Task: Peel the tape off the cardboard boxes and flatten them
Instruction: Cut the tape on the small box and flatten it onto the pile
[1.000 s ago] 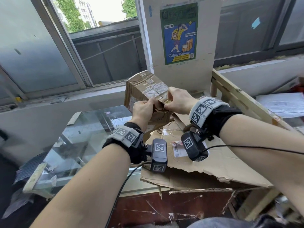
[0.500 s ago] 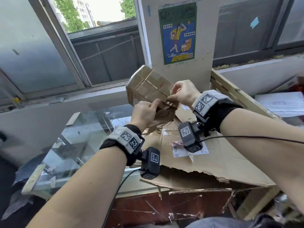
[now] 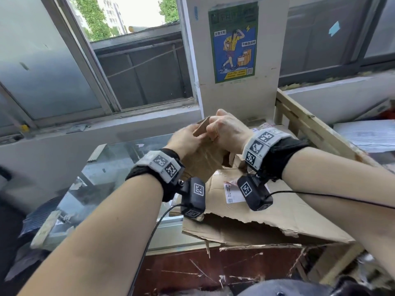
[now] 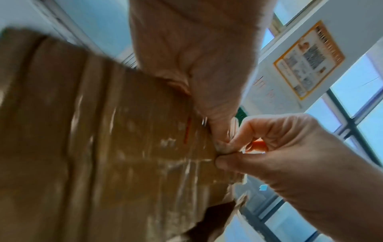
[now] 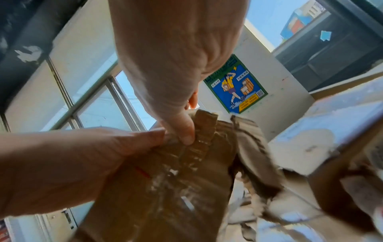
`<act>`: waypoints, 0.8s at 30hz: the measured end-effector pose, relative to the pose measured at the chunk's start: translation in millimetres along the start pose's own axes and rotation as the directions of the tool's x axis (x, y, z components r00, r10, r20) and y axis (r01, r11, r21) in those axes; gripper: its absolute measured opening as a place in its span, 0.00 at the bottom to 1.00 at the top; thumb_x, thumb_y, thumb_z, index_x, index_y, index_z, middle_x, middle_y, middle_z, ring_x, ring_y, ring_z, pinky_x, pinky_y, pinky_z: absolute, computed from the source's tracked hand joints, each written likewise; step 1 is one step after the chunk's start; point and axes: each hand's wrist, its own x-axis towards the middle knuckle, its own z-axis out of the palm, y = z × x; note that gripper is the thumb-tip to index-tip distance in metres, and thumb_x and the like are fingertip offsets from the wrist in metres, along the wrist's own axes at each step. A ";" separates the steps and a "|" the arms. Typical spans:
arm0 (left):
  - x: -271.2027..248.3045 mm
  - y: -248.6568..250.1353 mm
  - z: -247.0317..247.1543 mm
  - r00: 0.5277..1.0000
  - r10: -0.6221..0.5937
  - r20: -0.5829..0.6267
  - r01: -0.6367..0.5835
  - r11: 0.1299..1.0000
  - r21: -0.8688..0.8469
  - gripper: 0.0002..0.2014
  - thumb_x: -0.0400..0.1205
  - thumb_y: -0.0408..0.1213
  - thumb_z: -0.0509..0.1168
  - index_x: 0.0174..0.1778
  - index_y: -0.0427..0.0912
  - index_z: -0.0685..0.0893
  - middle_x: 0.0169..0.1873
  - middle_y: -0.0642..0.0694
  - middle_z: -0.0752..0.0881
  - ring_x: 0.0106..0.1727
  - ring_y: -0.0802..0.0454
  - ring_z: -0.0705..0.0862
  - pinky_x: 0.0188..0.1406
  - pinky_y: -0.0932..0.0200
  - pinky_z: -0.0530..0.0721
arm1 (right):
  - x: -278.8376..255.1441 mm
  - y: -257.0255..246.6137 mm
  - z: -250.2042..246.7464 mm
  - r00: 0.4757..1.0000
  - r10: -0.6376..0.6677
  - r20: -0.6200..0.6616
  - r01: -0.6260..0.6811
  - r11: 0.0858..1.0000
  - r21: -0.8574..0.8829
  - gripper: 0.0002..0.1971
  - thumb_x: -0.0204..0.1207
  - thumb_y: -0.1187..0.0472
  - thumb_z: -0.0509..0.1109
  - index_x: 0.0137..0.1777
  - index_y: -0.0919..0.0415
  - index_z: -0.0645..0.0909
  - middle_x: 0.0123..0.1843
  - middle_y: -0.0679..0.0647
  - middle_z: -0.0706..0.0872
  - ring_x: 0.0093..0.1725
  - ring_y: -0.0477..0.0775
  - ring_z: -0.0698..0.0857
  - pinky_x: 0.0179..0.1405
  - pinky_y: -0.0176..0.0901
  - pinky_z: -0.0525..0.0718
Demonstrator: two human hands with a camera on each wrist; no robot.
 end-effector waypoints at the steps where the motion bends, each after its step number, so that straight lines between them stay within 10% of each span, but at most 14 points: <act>1: -1.4 -3.6 7.8 0.998 -0.010 0.064 0.013 0.999 -0.040 0.23 0.78 0.64 0.61 0.67 0.59 0.79 0.60 0.48 0.87 0.61 0.46 0.84 0.64 0.47 0.81 | -1.3 0.2 5.8 1.000 0.005 0.026 -0.006 1.000 0.003 0.10 0.77 0.68 0.66 0.38 0.60 0.87 0.47 0.54 0.84 0.51 0.53 0.71 0.51 0.43 0.72; 11: 6.6 -21.5 43.8 0.975 -0.063 0.212 0.059 0.998 0.024 0.22 0.89 0.47 0.54 0.79 0.44 0.70 0.75 0.38 0.72 0.76 0.41 0.69 0.76 0.51 0.65 | -16.8 8.6 41.4 0.958 0.268 0.105 -0.287 0.916 0.281 0.05 0.66 0.64 0.75 0.40 0.57 0.91 0.41 0.53 0.89 0.40 0.49 0.82 0.43 0.42 0.83; 15: 6.8 -25.4 59.6 0.979 -0.082 0.185 0.085 0.996 -0.007 0.19 0.88 0.43 0.56 0.74 0.42 0.74 0.70 0.40 0.78 0.71 0.42 0.75 0.60 0.63 0.67 | -16.3 11.4 52.4 0.912 0.366 0.188 -0.400 0.895 0.197 0.07 0.71 0.65 0.72 0.43 0.55 0.91 0.49 0.52 0.88 0.50 0.51 0.83 0.43 0.33 0.72; 24: 14.6 -9.8 88.9 0.978 -0.181 0.108 0.174 0.982 0.067 0.24 0.83 0.58 0.58 0.70 0.50 0.76 0.69 0.42 0.79 0.71 0.39 0.74 0.73 0.39 0.69 | -34.2 35.9 56.4 0.878 0.343 0.335 -0.429 0.873 0.231 0.14 0.68 0.70 0.74 0.28 0.52 0.82 0.47 0.51 0.81 0.56 0.53 0.79 0.58 0.54 0.82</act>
